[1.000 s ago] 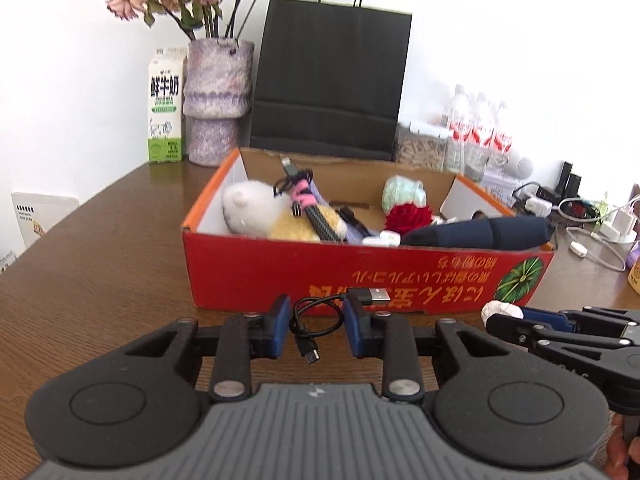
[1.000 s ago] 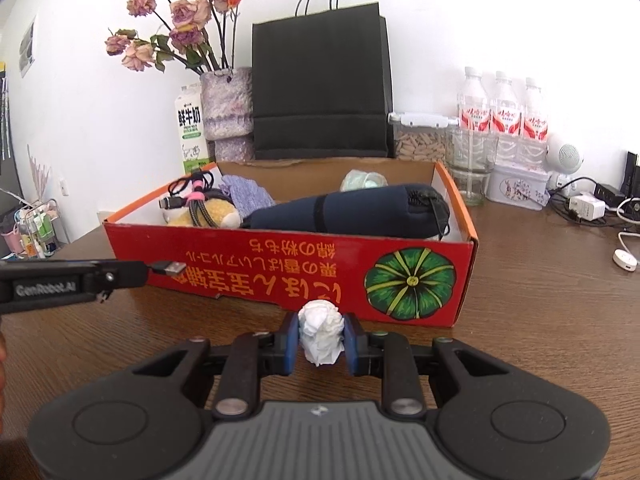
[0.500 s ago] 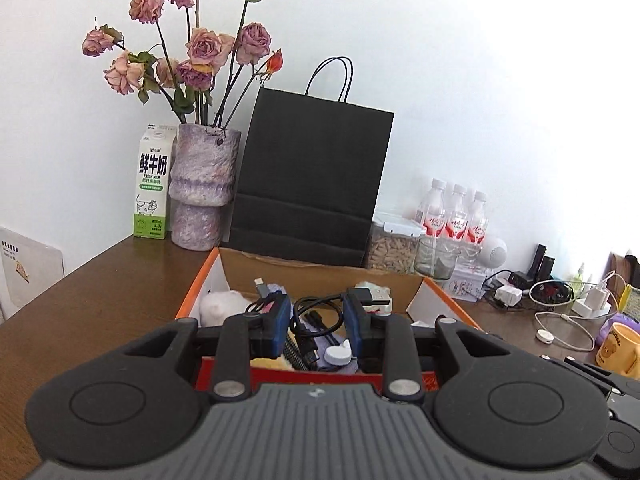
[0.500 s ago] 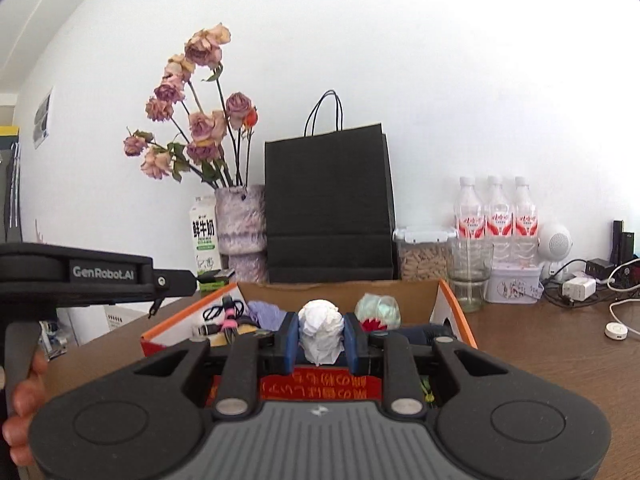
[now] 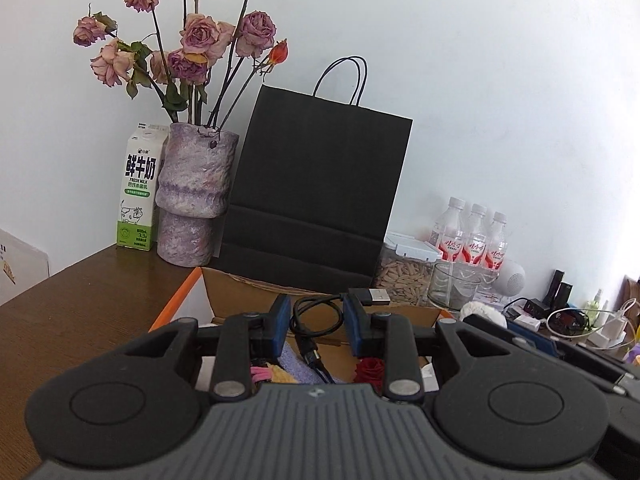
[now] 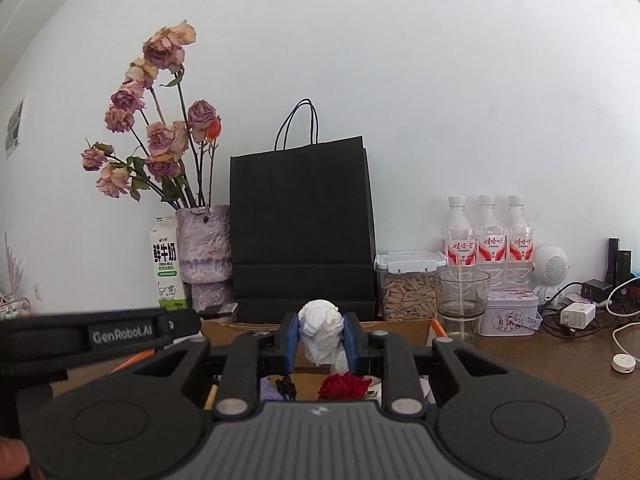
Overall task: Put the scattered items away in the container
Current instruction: 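Carry the cable with left gripper while right gripper carries the tissue over the box, then open left gripper to drop the cable while right gripper drops the tissue into the box, then withdraw both open grippers from the box back over the table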
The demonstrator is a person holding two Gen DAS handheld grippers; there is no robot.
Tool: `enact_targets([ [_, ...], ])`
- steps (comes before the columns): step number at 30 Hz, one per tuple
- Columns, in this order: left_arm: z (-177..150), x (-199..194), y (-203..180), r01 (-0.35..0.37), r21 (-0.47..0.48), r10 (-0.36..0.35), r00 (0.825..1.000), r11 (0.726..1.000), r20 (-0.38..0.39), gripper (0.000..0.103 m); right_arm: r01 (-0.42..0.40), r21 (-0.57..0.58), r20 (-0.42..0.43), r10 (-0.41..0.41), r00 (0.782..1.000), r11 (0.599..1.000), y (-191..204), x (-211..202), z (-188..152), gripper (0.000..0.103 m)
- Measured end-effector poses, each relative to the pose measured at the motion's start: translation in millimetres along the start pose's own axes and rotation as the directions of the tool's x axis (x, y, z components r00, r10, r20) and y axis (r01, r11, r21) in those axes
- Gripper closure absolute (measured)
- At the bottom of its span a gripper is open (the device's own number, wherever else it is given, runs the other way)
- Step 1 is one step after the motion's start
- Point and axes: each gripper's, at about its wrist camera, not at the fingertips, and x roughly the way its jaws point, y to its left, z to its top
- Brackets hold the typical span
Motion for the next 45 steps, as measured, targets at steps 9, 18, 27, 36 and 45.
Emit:
enact_targets([
  [9, -2.0, 26.3, 22.0, -0.06, 0.021, 0.061, 0.998, 0.998, -0.011, 0.074, -0.005, -0.049, -0.024, 0.004, 1.0, 0.999, 5.4, 32.5, -4.7, 0.081],
  [18, -6.7, 22.3, 20.9, -0.129, 0.073, 0.125, 0.99, 0.989, 0.059, 0.021, 0.027, -0.07, -0.017, -0.028, 0.999, 0.997, 5.9, 28.9, -11.5, 0.019],
  [27, -11.2, 12.3, 24.5, -0.201, 0.05, 0.193, 0.973, 0.978, 0.129, 0.0, 0.049, -0.094, 0.055, -0.044, 0.997, 0.994, 9.5, 14.4, -12.7, 0.0],
  [36, -14.5, 5.5, 23.8, -0.197, 0.056, 0.187, 0.972, 0.979, 0.141, 0.0, 0.067, -0.075, 0.058, -0.063, 0.996, 0.995, 6.9, 11.9, -14.6, 0.0],
  [45, -30.8, -29.1, 24.8, -0.193, 0.109, 0.183, 0.978, 0.975, 0.098, 0.0, 0.068, -0.09, 0.043, -0.065, 0.997, 0.994, 14.6, -22.3, -23.9, 0.0],
])
